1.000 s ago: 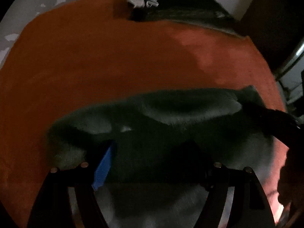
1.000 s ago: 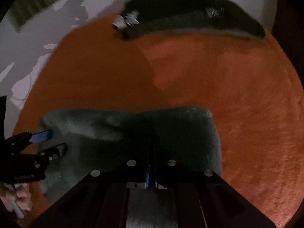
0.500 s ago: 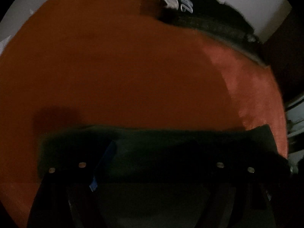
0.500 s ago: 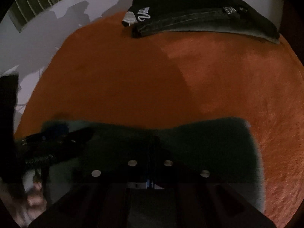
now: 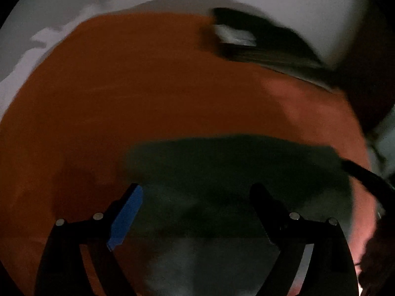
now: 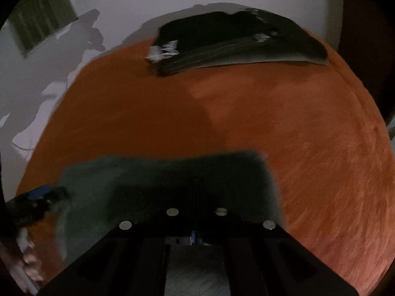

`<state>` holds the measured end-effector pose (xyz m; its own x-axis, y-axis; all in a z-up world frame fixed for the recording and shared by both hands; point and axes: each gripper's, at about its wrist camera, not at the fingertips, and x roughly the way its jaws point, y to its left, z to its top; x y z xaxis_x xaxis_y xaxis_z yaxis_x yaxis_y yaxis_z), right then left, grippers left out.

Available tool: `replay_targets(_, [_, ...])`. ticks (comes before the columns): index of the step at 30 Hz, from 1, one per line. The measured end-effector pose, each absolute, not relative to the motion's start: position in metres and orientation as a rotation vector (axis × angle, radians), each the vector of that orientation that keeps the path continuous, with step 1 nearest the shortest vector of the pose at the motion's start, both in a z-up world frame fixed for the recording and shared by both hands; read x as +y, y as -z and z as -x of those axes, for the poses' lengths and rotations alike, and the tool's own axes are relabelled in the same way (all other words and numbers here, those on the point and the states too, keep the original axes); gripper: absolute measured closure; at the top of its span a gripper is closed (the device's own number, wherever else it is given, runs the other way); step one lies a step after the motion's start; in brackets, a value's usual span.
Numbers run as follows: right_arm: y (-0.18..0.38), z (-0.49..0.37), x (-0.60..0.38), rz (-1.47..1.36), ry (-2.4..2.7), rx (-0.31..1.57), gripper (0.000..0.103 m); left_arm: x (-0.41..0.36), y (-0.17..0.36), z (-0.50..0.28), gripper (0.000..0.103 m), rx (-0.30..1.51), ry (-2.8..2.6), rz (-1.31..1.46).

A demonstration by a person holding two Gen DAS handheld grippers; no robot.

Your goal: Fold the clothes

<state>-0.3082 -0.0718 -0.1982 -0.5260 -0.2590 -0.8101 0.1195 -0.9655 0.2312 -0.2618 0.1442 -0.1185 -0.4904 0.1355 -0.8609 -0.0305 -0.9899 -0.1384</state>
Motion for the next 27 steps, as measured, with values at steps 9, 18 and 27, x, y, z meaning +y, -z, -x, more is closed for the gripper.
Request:
replay_targets(9, [0.235, 0.283, -0.044, -1.538, 2.555, -0.28, 0.103, 0.092, 0.157, 0.223, 0.012, -0.117, -2.655, 1.756])
replay_targets(18, [0.275, 0.255, -0.064, -1.526, 2.35, -0.357, 0.103, 0.143, 0.173, 0.2, 0.012, -0.031, -2.523, 1.749])
replay_targets(27, [0.264, 0.232, -0.019, -1.512, 2.494, -0.319, 0.101, 0.072, 0.188, 0.146, 0.012, -0.424, -2.361, 1.825])
